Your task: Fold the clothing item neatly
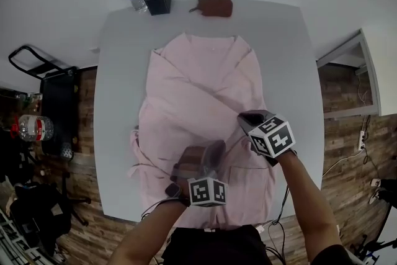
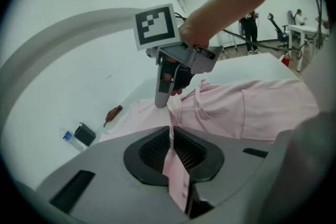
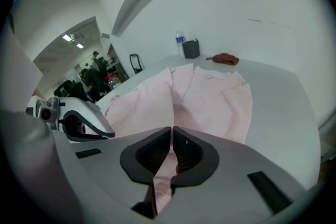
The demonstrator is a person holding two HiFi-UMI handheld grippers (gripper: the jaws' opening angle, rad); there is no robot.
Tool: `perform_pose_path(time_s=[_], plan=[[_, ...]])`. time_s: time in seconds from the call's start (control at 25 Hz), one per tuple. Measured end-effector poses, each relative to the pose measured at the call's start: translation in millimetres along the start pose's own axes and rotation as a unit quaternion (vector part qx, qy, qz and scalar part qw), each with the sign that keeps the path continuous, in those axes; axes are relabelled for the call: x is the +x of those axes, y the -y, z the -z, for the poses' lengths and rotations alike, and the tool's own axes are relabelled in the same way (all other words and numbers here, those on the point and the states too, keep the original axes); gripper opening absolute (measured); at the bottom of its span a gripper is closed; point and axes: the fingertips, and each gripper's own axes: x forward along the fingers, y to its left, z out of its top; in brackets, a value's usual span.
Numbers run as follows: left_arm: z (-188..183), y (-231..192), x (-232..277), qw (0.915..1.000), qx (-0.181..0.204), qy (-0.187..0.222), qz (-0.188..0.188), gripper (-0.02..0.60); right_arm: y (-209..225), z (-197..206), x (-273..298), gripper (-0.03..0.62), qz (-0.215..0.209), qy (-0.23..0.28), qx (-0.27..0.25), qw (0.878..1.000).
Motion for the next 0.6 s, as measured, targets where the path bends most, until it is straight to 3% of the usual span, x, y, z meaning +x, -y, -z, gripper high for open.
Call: perform_pose_path(time_s=[0.08,0.12,0.16,0.2,0.28,0.4,0.48,0.6], plan=[[14.8,22.5,13.1,0.9991,-0.011,-0.018,0.035,0.028,6.4,24.5,17.1,0.029,0.009,-0.023,0.010,1.000],[24.7,31.3,18.3,0.9976,-0.027,-0.031,0.055,0.079,10.8,34.0,27.3,0.029,0.016,-0.032,0.012,0.999],[33.8,36.0,19.6,0.9954,-0.048,-0.044,0.070,0.171,14.8,39.7,34.6,0.030,0.025,-0.038,0.009,0.999],[41.8,35.4,16.4,0.9929,-0.075,-0.053,0.075,0.179,17.6,39.9,37.0,0.044,0.032,-0.035,0.004,0.999],[61.7,17.3,2.0,0.9860,-0.142,-0.066,0.058,0.178,18.3,24.9,31.1,0.083,0.038,-0.002,0.001,0.999],[122.9,-37.9,-18.3,0.9683,-0.227,-0.103,-0.017,0.178,24.6,-3.5,36.2,0.083,0.050,0.020,-0.041,0.998],[162.7,-69.2,-20.7,0.9579,-0.250,-0.135,-0.043,0.178,51.3,-15.7,51.0,0.083,0.086,0.003,-0.082,0.993],[192.1,-90.4,-10.8,0.9536,-0.249,-0.165,-0.033,0.178,103.9,-36.4,67.5,0.083,0.146,-0.015,-0.076,0.986]])
